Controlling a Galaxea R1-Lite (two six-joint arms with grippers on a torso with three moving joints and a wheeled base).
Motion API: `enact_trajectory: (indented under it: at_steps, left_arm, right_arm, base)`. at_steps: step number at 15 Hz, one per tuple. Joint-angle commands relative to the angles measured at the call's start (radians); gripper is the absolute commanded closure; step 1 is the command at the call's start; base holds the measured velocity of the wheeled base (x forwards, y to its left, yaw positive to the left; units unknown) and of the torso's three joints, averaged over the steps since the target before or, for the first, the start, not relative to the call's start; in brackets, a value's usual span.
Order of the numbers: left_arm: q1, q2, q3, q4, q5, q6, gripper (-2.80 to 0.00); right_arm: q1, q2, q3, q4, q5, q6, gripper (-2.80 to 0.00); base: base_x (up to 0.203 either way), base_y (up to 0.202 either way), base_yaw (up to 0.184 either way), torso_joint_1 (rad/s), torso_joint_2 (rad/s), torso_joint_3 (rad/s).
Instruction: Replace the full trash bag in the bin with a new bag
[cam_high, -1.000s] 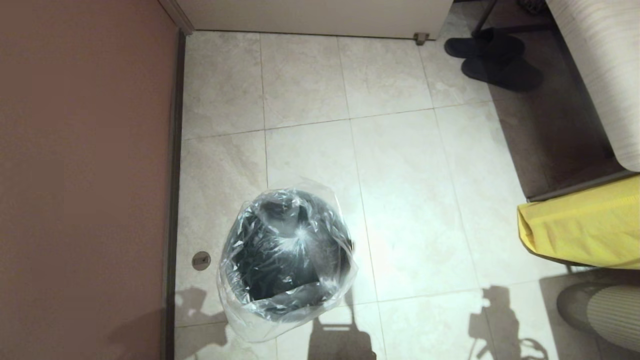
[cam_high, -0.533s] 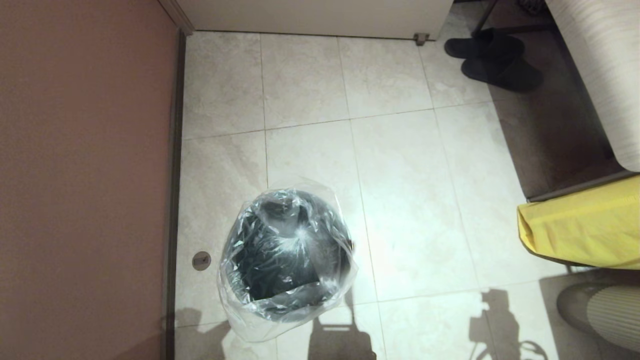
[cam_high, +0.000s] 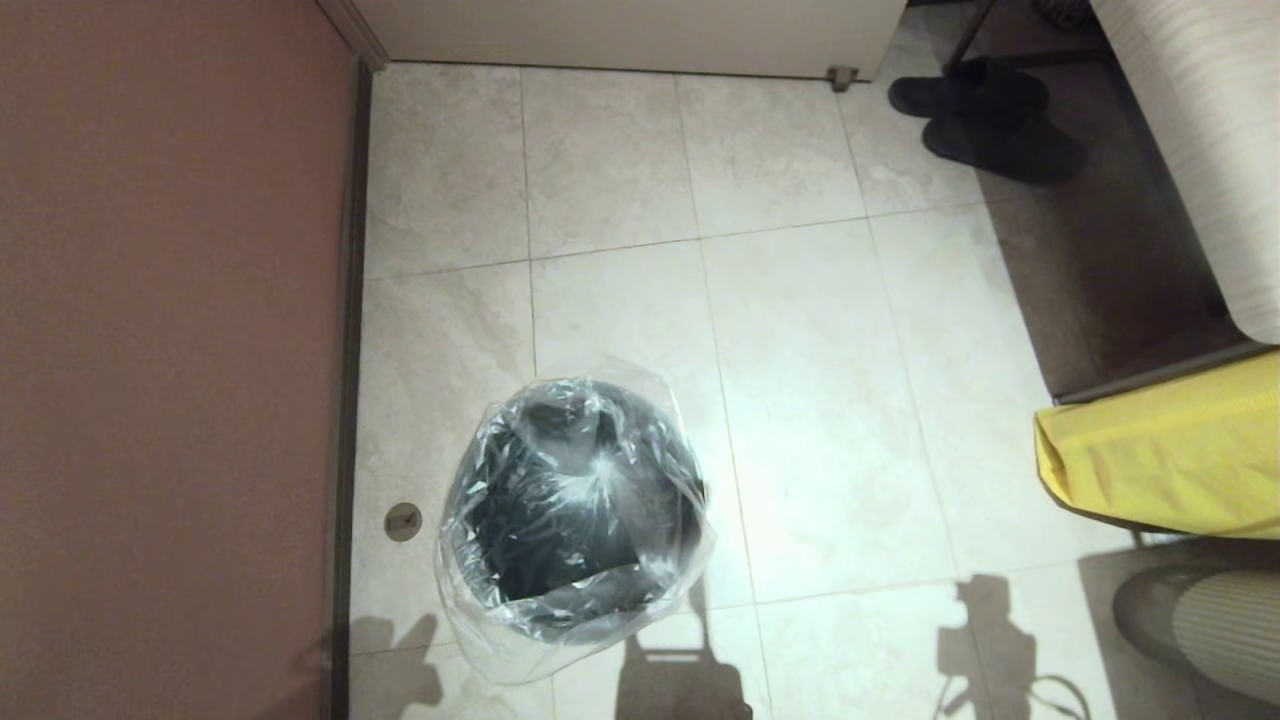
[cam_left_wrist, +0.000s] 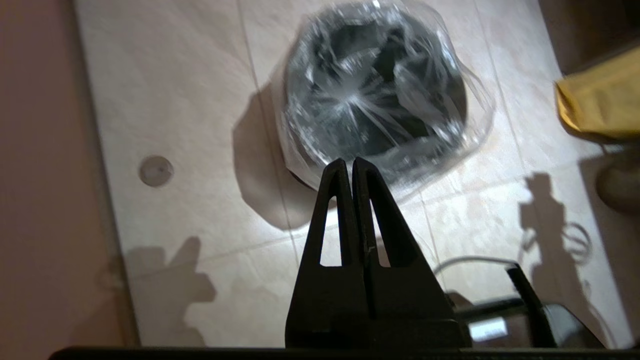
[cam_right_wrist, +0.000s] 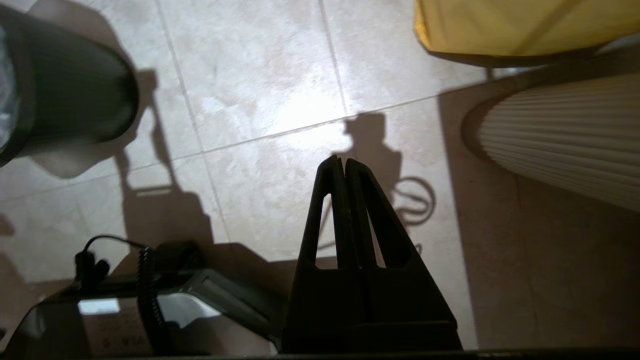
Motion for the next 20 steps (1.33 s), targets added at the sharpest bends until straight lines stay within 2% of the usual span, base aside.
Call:
enact_trajectory:
  at_steps: [1,2,5,7,8,11,13,14,17,20]
  left_arm:
    - [0.000,0.000,0.014,-0.042,0.038,-0.001,0.00]
    - [0.000,0.000,0.032,-0.098,0.087,-0.001,0.00]
    - [0.000,0.000,0.084,-0.181,0.136,0.023,0.00]
    - [0.000,0.000,0.097,-0.187,0.201,0.098,0.00]
    - [0.000,0.000,0.113,-0.202,0.225,0.117,0.00]
    - [0.000,0.000,0.144,-0.212,0.235,0.123,0.00]
    - [0.000,0.000,0.144,-0.174,0.236,0.162,0.00]
    - [0.000,0.000,0.144,-0.150,0.236,0.193,0.00]
    - [0.000,0.000,0.142,-0.085,0.230,0.204,0.00]
    - [0.000,0.000,0.134,-0.061,0.230,0.198,0.00]
  right_arm:
    - [-0.051,-0.023,0.007,-0.005,-0.010,-0.003,0.00]
    - [-0.076,-0.080,0.015,-0.008,0.001,-0.021,0.00]
    - [-0.108,-0.225,0.074,-0.013,0.021,-0.091,0.00]
    - [-0.111,-0.277,0.164,-0.018,0.000,-0.127,0.00]
    - [-0.113,-0.277,0.195,-0.060,-0.041,-0.136,0.00]
    - [-0.112,-0.276,0.317,-0.256,-0.058,-0.160,0.00]
    - [-0.112,-0.276,0.405,-0.369,-0.057,-0.198,0.00]
    - [-0.112,-0.276,0.414,-0.386,-0.044,-0.206,0.00]
    - [-0.112,-0.276,0.424,-0.387,0.056,-0.221,0.00]
    - [-0.112,-0.276,0.432,-0.388,0.095,-0.333,0.00]
  base:
    - [0.000,0.000,0.000,0.000,0.00,0.000]
    - [0.000,0.000,0.000,0.000,0.00,0.000]
    - [0.000,0.000,0.000,0.000,0.00,0.000]
    - [0.000,0.000,0.000,0.000,0.00,0.000]
    - [0.000,0.000,0.000,0.000,0.00,0.000]
    - [0.000,0.000,0.000,0.000,0.00,0.000]
    - [0.000,0.000,0.000,0.000,0.00,0.000]
    - [0.000,0.000,0.000,0.000,0.00,0.000]
    - [0.000,0.000,0.000,0.000,0.00,0.000]
    - [0.000,0.000,0.000,0.000,0.00,0.000]
